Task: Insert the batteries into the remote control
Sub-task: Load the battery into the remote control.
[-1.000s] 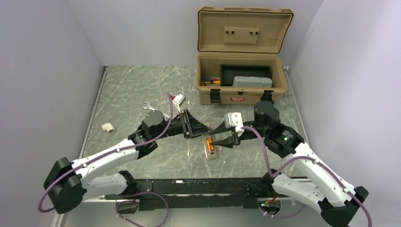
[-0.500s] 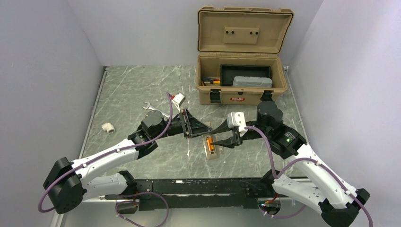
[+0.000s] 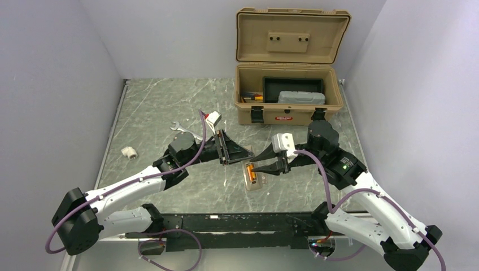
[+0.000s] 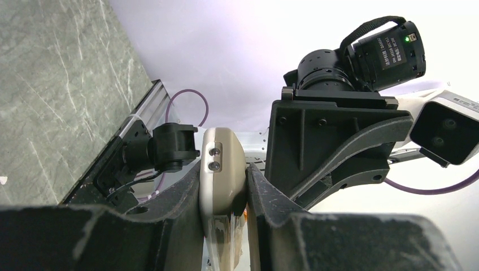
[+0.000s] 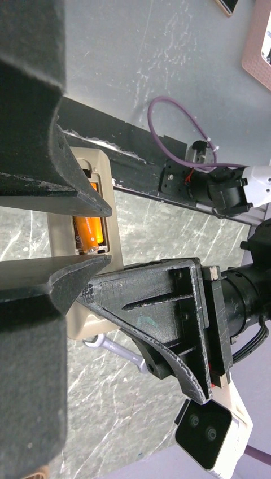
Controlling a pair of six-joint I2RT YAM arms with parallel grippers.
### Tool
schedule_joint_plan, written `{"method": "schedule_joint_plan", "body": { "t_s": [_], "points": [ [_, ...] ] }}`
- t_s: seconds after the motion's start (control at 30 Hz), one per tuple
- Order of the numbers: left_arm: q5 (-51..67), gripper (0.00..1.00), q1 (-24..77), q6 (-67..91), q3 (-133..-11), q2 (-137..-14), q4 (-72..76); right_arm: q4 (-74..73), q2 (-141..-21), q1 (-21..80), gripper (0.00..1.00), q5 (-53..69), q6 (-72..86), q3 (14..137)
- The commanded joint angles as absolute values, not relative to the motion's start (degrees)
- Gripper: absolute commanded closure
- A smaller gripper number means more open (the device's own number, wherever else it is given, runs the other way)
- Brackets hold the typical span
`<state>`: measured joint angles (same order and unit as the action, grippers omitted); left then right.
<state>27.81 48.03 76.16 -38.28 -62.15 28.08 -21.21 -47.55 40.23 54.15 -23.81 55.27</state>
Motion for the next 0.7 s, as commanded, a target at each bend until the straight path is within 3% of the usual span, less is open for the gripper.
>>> {"method": "schedule_joint_plan", "body": {
  "t_s": [0.0, 0.67],
  "points": [
    [28.83, 1.00, 48.12, 76.90, -39.90, -61.96, 32.12, -20.48, -47.42, 40.21, 0.68, 56.40, -24.13, 57.48],
    [29.27, 1.00, 48.15, 76.96, -40.35, -62.54, 32.32, -24.89, -49.56, 40.17, 0.68, 56.73, -26.59, 58.60]
  ]
}}
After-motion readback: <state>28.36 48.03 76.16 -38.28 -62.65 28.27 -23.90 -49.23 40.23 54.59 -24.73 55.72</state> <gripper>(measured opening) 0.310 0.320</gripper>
